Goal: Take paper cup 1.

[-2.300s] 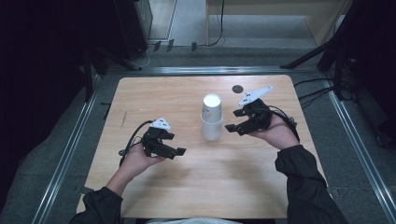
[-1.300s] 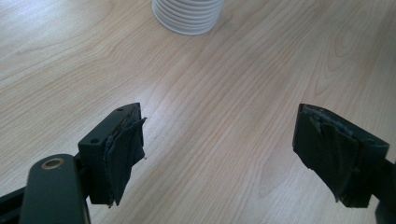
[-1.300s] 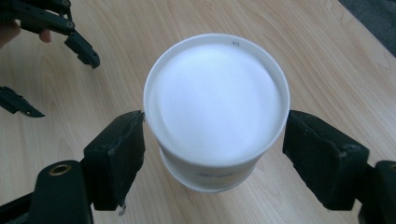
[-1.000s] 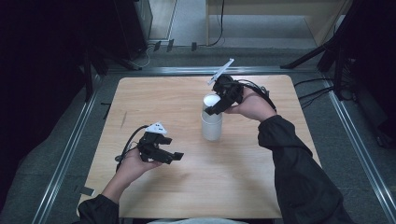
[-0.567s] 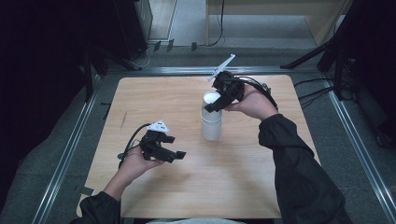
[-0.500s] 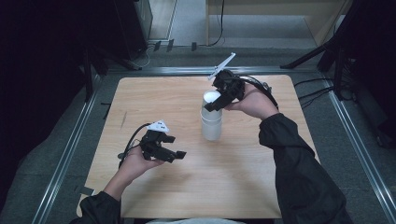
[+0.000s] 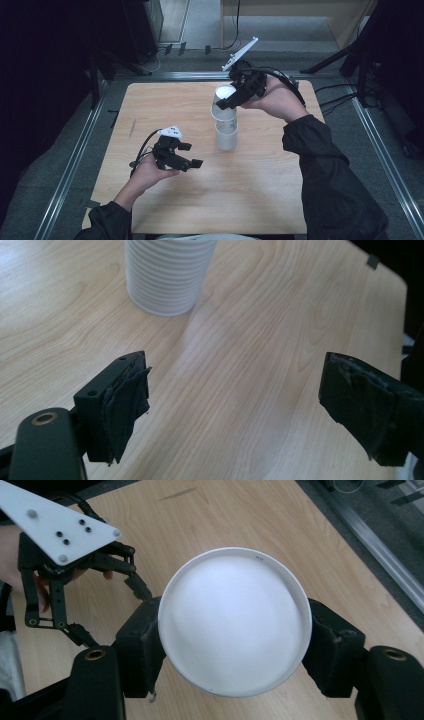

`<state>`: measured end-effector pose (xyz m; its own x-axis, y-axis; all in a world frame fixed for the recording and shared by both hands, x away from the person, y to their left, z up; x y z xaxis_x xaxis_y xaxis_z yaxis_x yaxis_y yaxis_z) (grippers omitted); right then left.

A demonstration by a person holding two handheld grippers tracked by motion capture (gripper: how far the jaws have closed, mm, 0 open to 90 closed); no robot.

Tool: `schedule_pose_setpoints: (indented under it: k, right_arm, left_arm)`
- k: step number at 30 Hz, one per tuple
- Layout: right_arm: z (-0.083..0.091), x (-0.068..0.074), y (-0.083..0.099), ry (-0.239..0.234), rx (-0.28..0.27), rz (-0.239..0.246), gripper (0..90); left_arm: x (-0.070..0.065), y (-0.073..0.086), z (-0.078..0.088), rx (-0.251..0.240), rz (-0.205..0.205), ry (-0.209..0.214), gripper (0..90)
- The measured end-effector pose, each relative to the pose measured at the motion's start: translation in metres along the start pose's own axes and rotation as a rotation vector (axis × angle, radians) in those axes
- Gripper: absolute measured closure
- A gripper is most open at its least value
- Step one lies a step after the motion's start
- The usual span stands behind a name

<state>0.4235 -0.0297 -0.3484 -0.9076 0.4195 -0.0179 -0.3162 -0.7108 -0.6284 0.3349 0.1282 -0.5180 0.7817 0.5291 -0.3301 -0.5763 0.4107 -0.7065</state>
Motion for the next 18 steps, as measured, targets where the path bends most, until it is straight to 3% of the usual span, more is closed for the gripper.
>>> schedule_pose_setpoints:
  k: [3, 7, 13, 16, 18]
  right_arm:
    - [0.011, 0.008, -0.005, 0.01, -0.005, 0.013, 33.5]
    - [0.024, 0.019, 0.0, -0.01, -0.013, 0.027, 33.6]
    - [0.031, 0.026, 0.029, -0.039, -0.03, 0.015, 33.7]
    - [0.026, 0.03, 0.049, -0.041, -0.02, 0.008, 33.8]
    - [0.021, 0.032, 0.062, -0.043, -0.019, 0.002, 33.8]
  left_arm:
    - [0.001, -0.004, 0.0, -0.007, -0.008, -0.002, 12.7]
    - [0.0, -0.008, -0.002, -0.006, -0.029, 0.01, 13.0]
    - [-0.004, -0.014, -0.007, 0.004, -0.055, 0.043, 13.8]
    - [-0.004, -0.016, -0.01, -0.001, -0.08, 0.034, 13.8]
    - [-0.005, -0.018, -0.011, -0.008, -0.08, 0.055, 13.8]
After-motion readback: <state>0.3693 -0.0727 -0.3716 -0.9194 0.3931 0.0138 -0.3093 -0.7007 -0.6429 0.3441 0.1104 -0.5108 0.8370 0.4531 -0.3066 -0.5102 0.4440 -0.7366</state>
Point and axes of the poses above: each handheld gripper's, and its own axes: z roughly backward along the jaws, y roughly out of its underside, x roughly to its left, the point moved 7 cm from there along -z, roughly forward along the jaws, and after that the axes turned 2 degrees about y, right-handed, at the moved point
